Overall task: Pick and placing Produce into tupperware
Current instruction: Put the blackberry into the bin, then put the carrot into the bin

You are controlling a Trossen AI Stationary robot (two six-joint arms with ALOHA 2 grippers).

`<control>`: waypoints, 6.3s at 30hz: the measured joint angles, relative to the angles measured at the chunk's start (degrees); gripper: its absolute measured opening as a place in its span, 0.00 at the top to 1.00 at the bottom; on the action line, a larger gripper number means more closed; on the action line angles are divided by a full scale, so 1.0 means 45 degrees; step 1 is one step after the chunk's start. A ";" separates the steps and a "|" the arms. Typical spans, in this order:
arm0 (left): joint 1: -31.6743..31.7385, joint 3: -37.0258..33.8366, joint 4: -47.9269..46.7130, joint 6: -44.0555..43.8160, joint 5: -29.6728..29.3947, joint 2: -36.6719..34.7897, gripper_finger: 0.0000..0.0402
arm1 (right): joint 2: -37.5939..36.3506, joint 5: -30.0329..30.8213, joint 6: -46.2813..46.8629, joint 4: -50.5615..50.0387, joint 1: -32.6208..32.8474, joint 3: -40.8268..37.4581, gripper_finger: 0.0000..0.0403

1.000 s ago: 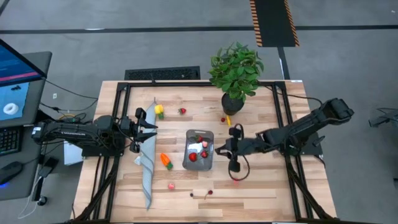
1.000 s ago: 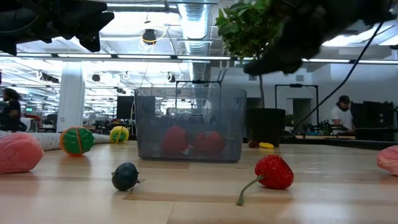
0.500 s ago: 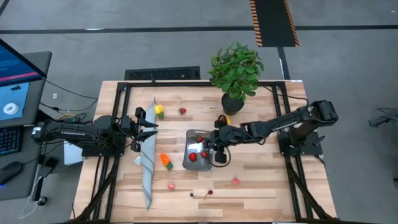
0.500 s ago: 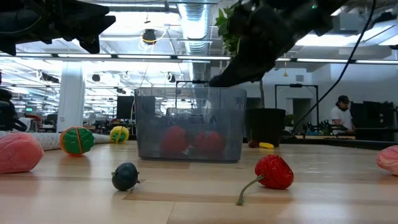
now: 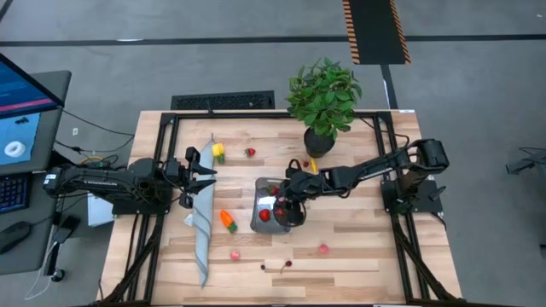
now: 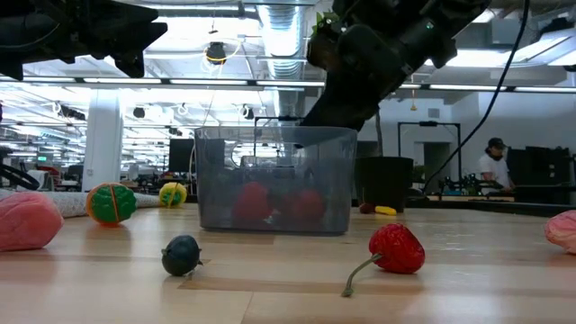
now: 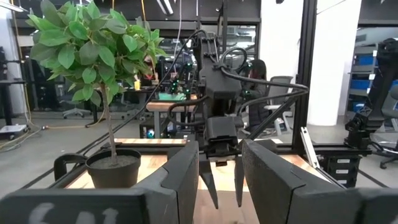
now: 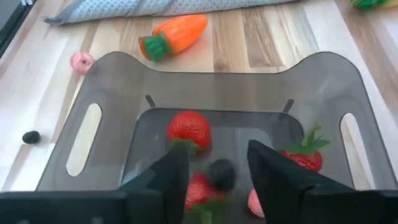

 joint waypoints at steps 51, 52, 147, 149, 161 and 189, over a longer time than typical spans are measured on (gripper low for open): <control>-0.2307 0.6029 -0.8394 0.1527 -0.3285 0.5095 0.72 | -0.8491 0.1559 0.1381 0.0985 0.3444 -0.4702 0.46; -0.2308 0.6020 -0.8514 0.1592 -0.3414 0.5156 0.72 | -0.8488 0.1559 0.1381 0.0971 0.3444 -0.4702 0.46; -0.4608 0.6892 -0.9770 0.2794 -0.0891 1.3686 0.63 | -0.7036 0.2186 0.2588 0.1632 0.3694 -0.4731 0.45; -0.4483 0.6897 -0.9828 0.2466 -0.0554 1.3678 0.64 | -0.7036 0.2184 0.2590 0.1632 0.3696 -0.4731 0.45; -0.4408 0.6892 -0.9948 0.1899 -0.0511 1.3678 0.63 | -0.7040 0.2182 0.2590 0.1632 0.3696 -0.4726 0.45; -0.2998 1.0026 -1.4245 0.1880 -0.1621 1.3726 0.65 | -0.7045 0.2183 0.2581 0.1632 0.3696 -0.4716 0.45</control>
